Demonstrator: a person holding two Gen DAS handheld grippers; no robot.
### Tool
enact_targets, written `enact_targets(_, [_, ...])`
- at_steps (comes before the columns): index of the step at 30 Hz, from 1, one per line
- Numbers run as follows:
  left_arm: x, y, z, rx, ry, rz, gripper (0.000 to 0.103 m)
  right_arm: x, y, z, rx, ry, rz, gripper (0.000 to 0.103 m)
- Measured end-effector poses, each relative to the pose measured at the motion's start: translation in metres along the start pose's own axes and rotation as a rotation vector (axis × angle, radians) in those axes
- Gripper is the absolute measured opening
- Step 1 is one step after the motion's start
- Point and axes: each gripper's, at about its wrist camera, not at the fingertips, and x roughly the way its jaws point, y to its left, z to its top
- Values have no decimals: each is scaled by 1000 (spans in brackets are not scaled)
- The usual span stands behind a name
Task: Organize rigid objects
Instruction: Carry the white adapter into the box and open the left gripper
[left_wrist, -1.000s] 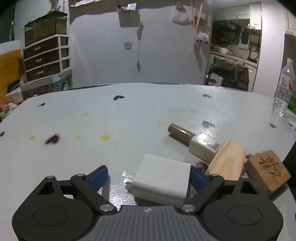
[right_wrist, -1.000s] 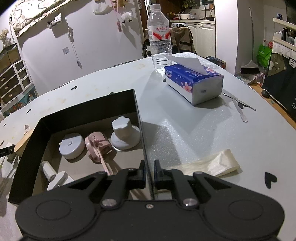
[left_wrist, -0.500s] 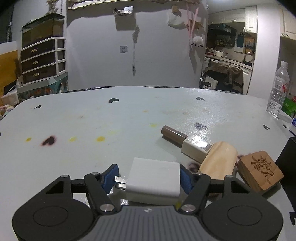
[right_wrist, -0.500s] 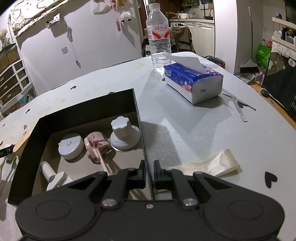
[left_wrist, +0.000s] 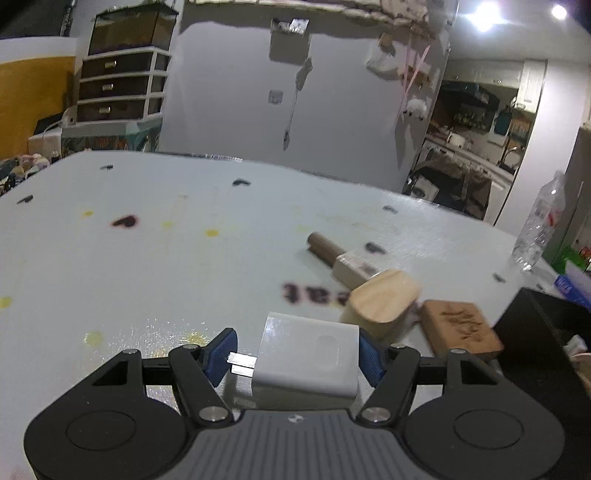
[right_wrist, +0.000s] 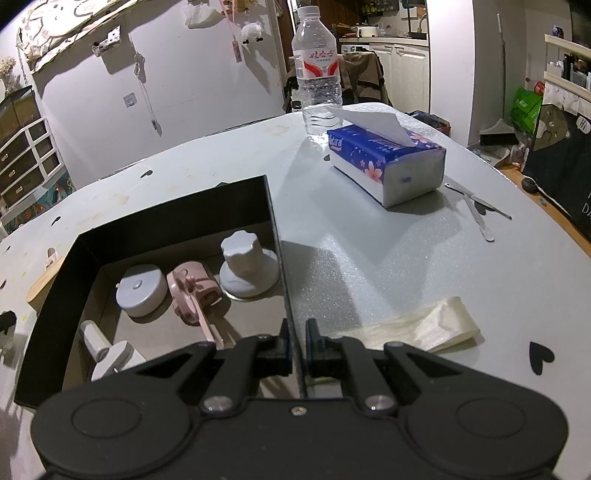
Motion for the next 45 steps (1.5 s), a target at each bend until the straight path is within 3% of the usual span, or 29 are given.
enact_targets(6, [-30,-33,15,41,-79,-118,68,0,0,0,0,-3,-3,7])
enact_targets(11, [-43,-84,27,152,-115,-284,68,-1,-1,-1,6,-6,6,6])
enact_targets(16, [-44,-146,21,323,-95,-442,68,-2,-3,-1,10,-7,13,6])
enact_targets(20, [-33,-190,8,446,-23,-511,68,-2,-4,-1,14,-9,24,7])
enact_targets(28, [14,-241,-14,546,201,-509,68,-2,-7,-2,20,-18,48,7])
enact_targets(39, [26,-274,-19,576,249,-500,68,-1,-10,-3,26,-23,71,7])
enact_targets(43, [43,-274,-17,484,360,-524,69,-1,-11,-3,33,-22,77,8])
enact_targets(45, [41,-269,-15,457,350,-536,70,-2,-11,-3,33,-21,79,8])
